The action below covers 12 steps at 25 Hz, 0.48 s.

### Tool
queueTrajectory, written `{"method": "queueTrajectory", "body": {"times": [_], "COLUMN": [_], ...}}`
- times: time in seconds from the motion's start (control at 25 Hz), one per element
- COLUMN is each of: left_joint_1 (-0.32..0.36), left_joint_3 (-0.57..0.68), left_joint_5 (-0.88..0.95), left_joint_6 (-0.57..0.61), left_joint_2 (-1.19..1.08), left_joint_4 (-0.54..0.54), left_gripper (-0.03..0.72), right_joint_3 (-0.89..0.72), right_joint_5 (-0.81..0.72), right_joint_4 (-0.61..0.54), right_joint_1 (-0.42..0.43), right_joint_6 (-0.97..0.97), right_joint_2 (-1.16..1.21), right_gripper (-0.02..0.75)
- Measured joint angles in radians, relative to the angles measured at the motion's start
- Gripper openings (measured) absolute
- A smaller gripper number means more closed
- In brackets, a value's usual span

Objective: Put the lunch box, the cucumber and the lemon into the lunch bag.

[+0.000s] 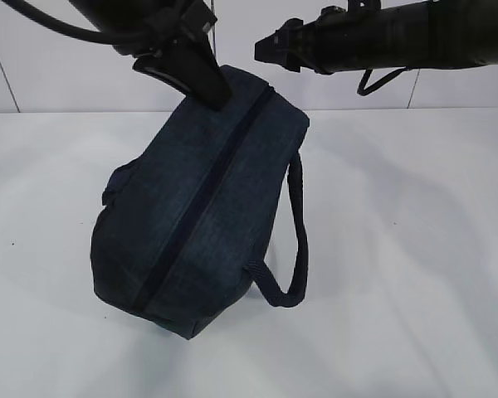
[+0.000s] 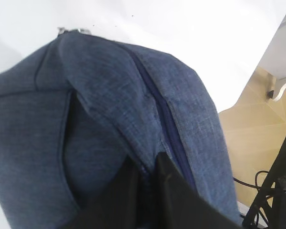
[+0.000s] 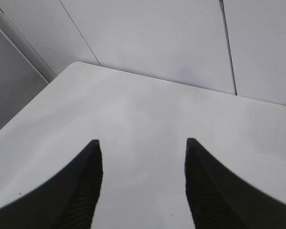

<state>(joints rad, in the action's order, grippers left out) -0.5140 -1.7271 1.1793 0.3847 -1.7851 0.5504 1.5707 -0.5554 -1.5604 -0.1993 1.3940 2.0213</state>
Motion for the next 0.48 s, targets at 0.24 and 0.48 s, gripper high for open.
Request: {"method": "queueTrajectory", "body": {"times": [0.24, 0.48], "left_joint_1": [0.000, 0.015], "left_joint_3": [0.000, 0.000], "left_joint_5": [-0.039, -0.154], "left_joint_6": [0.000, -0.010], "left_joint_2": [0.000, -0.049], "left_joint_4": [0.006, 0.054], "left_gripper": [0.018, 0.017], "right_joint_3": [0.000, 0.000], "right_joint_5": [-0.019, -0.044], "right_joint_4": [-0.018, -0.014], "right_joint_1": [0.083, 0.155], "right_joint_6": [-0.014, -0.040], "right_joint_2": [-0.072, -0.163], "right_gripper": [0.447, 0.449]}}
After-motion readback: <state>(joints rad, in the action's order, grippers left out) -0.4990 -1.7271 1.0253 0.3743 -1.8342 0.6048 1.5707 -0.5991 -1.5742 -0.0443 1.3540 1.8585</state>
